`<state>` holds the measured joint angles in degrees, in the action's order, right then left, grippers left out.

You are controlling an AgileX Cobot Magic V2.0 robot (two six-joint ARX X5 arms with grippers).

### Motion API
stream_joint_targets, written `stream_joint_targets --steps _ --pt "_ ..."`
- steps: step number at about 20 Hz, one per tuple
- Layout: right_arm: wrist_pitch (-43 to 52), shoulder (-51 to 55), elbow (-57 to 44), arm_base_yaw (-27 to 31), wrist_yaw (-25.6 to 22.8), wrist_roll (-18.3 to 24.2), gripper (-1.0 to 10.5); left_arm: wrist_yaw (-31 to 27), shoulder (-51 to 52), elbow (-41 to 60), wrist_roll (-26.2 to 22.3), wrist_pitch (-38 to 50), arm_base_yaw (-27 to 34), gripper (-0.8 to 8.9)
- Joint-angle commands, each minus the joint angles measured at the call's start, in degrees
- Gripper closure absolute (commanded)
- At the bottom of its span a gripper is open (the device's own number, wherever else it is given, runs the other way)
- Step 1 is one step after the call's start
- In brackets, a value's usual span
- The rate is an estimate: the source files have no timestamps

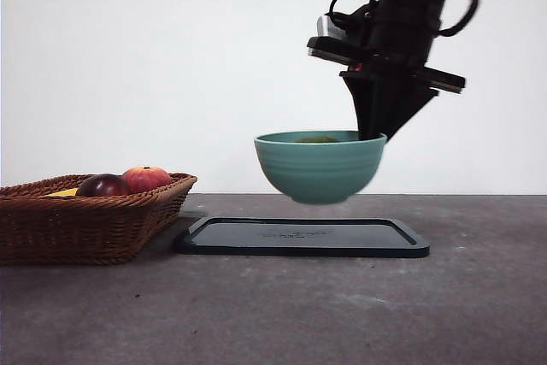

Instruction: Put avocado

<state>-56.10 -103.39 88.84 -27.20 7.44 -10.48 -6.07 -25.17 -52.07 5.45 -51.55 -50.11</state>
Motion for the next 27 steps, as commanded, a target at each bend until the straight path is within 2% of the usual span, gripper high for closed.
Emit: stream_joint_targets --steps 1,6,10,15,16,17,20,21,23,25,27 --pt "-1.18 -6.29 8.57 0.72 0.04 0.52 9.4 -0.15 -0.13 -0.48 1.27 0.55 -0.42 2.52" --pt "-1.20 -19.30 21.49 1.97 0.44 -0.17 9.4 -0.15 -0.13 -0.48 1.73 0.17 -0.42 2.52" --pt "0.37 -22.97 22.49 2.71 -0.02 -1.53 9.4 -0.15 -0.13 -0.48 1.75 0.15 -0.42 2.52" --pt "0.39 -25.09 22.49 3.50 0.09 -1.07 9.4 -0.13 -0.13 -0.48 1.75 0.15 -0.44 2.52" --pt "0.61 -25.09 22.51 3.43 0.15 -1.05 9.2 -0.13 -0.13 -0.48 1.75 0.17 -0.44 2.52" --pt "0.50 -25.07 22.56 3.45 0.17 -1.16 8.4 -0.13 -0.13 -0.48 1.75 0.17 -0.44 2.52" --pt "-0.94 -24.33 24.06 3.87 -0.48 -1.70 4.9 -0.13 -0.13 -0.57 1.73 0.15 -0.42 2.52" --pt "-2.47 -23.23 24.96 4.11 -1.57 -1.49 4.6 -0.13 -0.13 -0.59 1.70 0.22 -0.42 2.52" --pt "-5.99 -18.53 25.66 4.11 -5.68 0.26 4.6 -0.13 -0.13 -0.59 1.70 0.20 -0.44 2.52" --pt "-9.64 -10.97 25.64 4.02 -9.51 0.79 4.3 -0.13 -0.13 -0.59 1.70 0.22 -0.44 2.52" --pt "-12.85 -1.49 25.59 3.65 -15.65 2.38 3.9 -0.13 -0.13 -0.59 1.68 0.22 -0.42 2.52"
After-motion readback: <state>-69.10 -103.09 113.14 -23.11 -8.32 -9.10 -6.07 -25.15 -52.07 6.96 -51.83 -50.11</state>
